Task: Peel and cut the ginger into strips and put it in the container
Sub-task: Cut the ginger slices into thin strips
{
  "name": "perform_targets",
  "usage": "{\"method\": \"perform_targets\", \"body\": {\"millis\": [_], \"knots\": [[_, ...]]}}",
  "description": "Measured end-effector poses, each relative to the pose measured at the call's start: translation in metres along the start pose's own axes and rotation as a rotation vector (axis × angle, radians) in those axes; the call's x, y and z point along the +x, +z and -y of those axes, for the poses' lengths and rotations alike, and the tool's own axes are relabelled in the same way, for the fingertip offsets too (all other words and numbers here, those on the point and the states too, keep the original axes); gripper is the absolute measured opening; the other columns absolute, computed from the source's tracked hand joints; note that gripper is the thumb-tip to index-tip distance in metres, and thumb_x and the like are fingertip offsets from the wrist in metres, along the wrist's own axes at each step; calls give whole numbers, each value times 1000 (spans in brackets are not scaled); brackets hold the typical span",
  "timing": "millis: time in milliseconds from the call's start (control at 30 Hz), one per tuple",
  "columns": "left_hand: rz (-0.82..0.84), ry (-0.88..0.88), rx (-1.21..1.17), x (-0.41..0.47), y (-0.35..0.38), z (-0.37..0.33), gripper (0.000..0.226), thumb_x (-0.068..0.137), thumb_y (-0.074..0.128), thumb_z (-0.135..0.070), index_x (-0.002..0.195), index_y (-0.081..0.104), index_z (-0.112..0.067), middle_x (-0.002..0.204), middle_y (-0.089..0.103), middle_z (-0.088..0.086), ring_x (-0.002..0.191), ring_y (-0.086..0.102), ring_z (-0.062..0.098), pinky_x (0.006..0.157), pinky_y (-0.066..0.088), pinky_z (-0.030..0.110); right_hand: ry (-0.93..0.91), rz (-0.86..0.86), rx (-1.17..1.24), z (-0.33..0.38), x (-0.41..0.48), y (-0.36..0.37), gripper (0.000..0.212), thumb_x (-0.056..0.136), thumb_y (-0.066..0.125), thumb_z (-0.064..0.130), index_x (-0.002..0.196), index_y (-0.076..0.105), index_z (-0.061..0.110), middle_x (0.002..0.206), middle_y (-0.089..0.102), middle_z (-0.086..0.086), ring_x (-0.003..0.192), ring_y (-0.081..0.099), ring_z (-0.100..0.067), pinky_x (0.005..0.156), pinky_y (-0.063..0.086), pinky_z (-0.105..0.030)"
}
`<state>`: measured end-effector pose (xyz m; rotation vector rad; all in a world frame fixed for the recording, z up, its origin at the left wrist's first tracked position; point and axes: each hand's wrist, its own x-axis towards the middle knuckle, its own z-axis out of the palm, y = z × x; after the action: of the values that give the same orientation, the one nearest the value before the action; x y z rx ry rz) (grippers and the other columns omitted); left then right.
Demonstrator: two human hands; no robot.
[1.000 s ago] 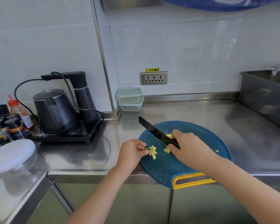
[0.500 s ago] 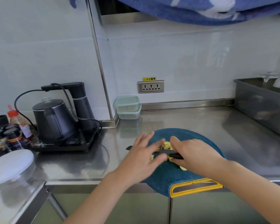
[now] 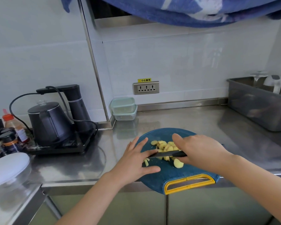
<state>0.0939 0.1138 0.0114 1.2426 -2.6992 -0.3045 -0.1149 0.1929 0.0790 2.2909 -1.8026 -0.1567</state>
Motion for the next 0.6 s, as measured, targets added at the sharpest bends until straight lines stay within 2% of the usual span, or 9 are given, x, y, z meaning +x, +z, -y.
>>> {"method": "perform_targets", "body": {"millis": [100,233,300,433,600], "knots": [[-14,-32,-37,6,7,10,65,82,51,-67,141,34,-46,159,-3,-12,142,-20,10,118,-1,37,23,-17,-3,-11,-7,2,36,97,45,48,96,17,26,77,48,6,64,46,-16,51,36,-25],[-35,-58,-106,10,21,20,69,81,52,-67,143,31,-46,158,-1,-14,142,-17,6,118,2,35,74,-24,10,-24,-18,12,34,96,43,50,94,19,26,76,49,5,62,45,-17,53,38,-27],[-47,-79,-159,11,28,22,75,80,55,-66,145,21,-48,158,-1,-14,143,-15,6,117,3,34,116,-24,20,-32,-23,16,32,96,43,48,94,21,25,75,48,5,63,46,-18,51,33,-26],[-29,-156,-240,13,35,27,102,76,62,-64,146,-10,-48,159,-7,-10,145,-11,11,119,5,37,243,-57,122,-50,-25,25,34,94,48,49,91,26,23,67,44,6,64,47,-20,50,32,-27],[5,-257,-292,27,30,32,122,67,73,-61,148,-15,-39,159,-8,-4,146,-10,15,119,5,39,322,-130,329,-59,-20,38,38,90,56,48,77,28,25,65,48,4,54,41,-13,48,31,-26]]}}
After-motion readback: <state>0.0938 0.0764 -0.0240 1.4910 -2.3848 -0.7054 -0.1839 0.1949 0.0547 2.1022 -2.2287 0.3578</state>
